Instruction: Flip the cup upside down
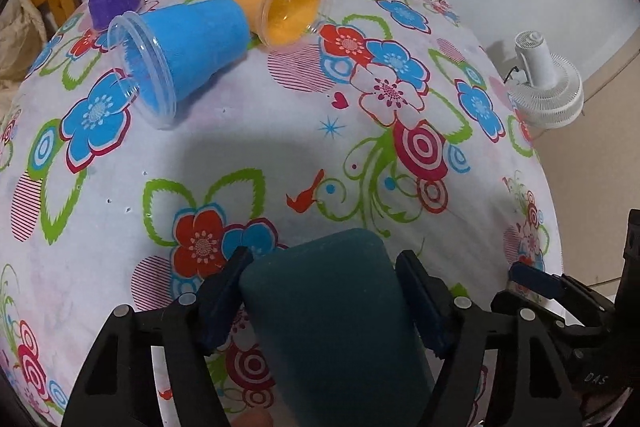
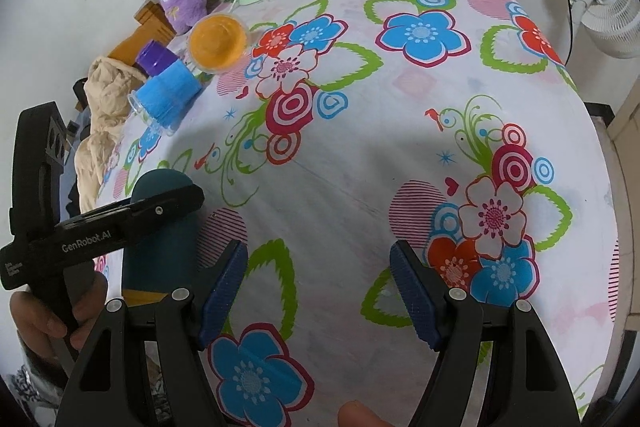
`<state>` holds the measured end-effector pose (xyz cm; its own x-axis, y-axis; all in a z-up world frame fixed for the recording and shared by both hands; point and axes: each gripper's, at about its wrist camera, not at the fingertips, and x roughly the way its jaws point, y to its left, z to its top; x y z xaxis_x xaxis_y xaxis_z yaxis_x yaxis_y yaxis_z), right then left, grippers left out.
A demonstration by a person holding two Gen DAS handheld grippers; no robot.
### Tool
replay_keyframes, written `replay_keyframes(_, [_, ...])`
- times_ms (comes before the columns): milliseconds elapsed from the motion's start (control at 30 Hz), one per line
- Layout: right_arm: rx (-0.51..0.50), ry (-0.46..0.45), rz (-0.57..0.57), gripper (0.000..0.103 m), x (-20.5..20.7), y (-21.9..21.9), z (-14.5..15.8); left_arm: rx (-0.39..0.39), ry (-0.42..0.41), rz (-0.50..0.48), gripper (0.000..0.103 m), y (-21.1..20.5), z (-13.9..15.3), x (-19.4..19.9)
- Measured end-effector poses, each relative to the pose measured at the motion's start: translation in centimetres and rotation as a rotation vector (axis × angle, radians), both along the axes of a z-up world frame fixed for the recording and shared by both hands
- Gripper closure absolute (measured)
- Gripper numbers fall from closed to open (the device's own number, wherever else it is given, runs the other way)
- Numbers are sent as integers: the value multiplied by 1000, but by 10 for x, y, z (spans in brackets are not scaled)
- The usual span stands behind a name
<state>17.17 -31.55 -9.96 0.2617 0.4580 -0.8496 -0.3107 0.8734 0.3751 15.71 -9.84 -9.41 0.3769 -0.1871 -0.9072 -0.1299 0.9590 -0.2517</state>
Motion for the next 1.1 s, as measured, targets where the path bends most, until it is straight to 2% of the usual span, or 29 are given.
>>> replay_keyframes(100, [5, -8, 4, 27, -2, 1, 4, -13, -17, 10, 30, 4, 6, -3])
replay_keyframes(533, [20, -64, 74, 27, -21, 22, 28, 35, -160, 2, 32, 9, 58, -29])
replay_keyframes(1100, [19, -96, 106, 27, -42, 33, 41, 117, -252, 18, 36, 11, 92, -57])
